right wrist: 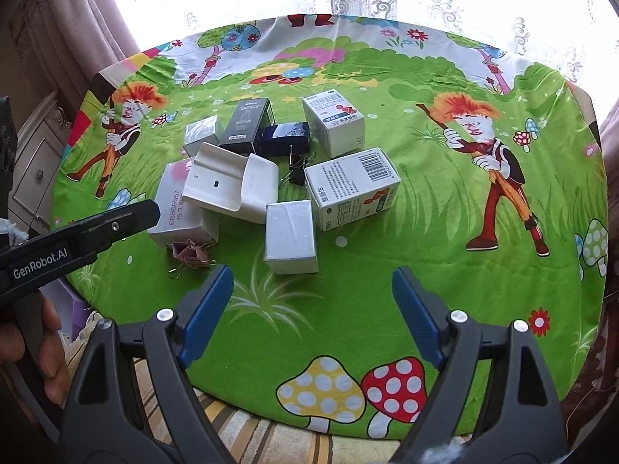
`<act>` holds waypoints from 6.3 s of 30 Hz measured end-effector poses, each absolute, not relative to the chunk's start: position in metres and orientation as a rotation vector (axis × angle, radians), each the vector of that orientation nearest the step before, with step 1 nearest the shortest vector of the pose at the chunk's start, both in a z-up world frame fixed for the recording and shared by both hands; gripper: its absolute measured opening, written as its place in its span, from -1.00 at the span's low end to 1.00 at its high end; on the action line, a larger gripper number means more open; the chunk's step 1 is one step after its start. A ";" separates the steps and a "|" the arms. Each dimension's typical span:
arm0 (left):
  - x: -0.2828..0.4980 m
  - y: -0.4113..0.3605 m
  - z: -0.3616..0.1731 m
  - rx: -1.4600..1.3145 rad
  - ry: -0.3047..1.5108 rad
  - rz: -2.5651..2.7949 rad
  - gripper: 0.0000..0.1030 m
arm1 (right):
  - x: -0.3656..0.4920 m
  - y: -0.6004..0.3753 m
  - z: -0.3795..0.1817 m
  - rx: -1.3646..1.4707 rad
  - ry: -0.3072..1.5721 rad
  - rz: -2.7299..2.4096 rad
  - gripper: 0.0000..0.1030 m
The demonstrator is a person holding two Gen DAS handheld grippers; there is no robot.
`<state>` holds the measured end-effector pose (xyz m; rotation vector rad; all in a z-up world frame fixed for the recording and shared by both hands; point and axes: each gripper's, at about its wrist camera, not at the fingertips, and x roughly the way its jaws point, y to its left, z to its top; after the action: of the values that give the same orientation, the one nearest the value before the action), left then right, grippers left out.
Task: Organize rigid objects
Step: 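Move both open tools back toward the boxes on the bed, then grasp the white cube box with right tool while left tool grasps the white plastic tray, then carry the white cube box and white tray to the purple box and release them, then move both open tools back over the remaining boxes on the bed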
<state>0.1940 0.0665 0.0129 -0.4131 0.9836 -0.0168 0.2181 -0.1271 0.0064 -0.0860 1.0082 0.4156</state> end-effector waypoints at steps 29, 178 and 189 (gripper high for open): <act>0.263 0.034 -0.020 -0.414 1.068 -0.104 -0.41 | 0.254 -0.115 -0.030 -0.052 1.032 0.438 -0.03; -0.057 0.242 0.030 -0.703 0.816 0.416 -0.12 | 0.029 0.052 0.059 -0.312 0.878 0.857 0.32; 0.008 0.187 0.035 -0.613 0.875 0.299 0.04 | 0.086 -0.015 0.057 -0.202 0.898 0.708 0.35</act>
<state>0.0078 0.1869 0.0349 -0.6128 0.8753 0.2990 0.0858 -0.0146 0.0573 -0.2016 0.8984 0.7076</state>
